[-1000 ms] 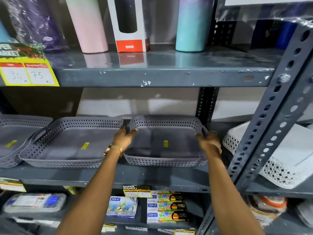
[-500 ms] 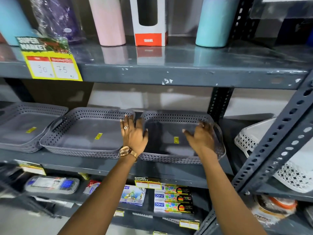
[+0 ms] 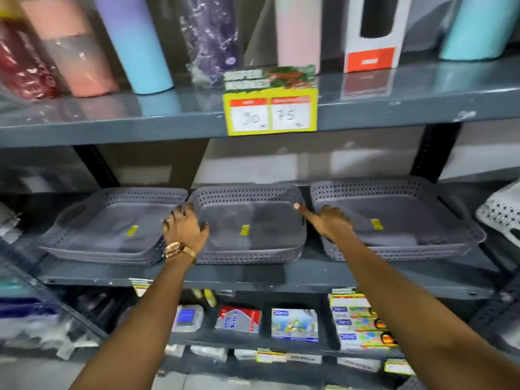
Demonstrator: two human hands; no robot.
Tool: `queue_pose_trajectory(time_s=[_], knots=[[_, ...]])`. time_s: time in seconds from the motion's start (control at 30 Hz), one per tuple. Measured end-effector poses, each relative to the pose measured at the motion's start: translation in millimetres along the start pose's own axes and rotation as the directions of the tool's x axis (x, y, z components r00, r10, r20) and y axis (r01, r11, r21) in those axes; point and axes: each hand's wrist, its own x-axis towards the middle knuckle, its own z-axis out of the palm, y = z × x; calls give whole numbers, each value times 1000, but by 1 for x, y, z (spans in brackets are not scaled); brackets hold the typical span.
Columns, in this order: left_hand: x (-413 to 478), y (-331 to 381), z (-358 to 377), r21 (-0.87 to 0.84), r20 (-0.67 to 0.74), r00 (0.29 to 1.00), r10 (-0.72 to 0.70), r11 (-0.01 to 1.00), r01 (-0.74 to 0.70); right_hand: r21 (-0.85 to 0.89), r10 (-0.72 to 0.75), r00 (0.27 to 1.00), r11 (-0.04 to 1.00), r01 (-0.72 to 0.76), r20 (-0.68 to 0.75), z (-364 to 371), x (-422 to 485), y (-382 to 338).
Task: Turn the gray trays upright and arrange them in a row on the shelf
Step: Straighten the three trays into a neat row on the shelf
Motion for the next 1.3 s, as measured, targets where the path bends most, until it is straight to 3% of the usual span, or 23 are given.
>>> queue_pose_trajectory(time_s=[0.17, 0.3, 0.5, 0.73, 1.0, 1.3], knots=[[23, -52, 7, -101, 150, 977, -153, 980, 169, 13, 76, 995, 997, -75, -63, 25, 3, -13], [40, -68, 20, -183, 271, 957, -105, 970, 159, -4, 88, 985, 996, -90, -146, 39, 4, -18], [47, -66, 31, -276, 241, 969, -44, 955, 112, 90, 139, 979, 988, -126, -152, 41, 23, -24], [67, -52, 29, -233, 241, 971, -11, 970, 69, -91, 171, 973, 978, -186, -157, 33, 36, -38], [67, -39, 29, -196, 333, 931, -151, 954, 225, -239, 255, 936, 919, -313, -243, 44, 29, -48], [34, -39, 23, -157, 358, 917, -176, 957, 245, -239, 272, 913, 906, -350, -304, 53, -13, -39]])
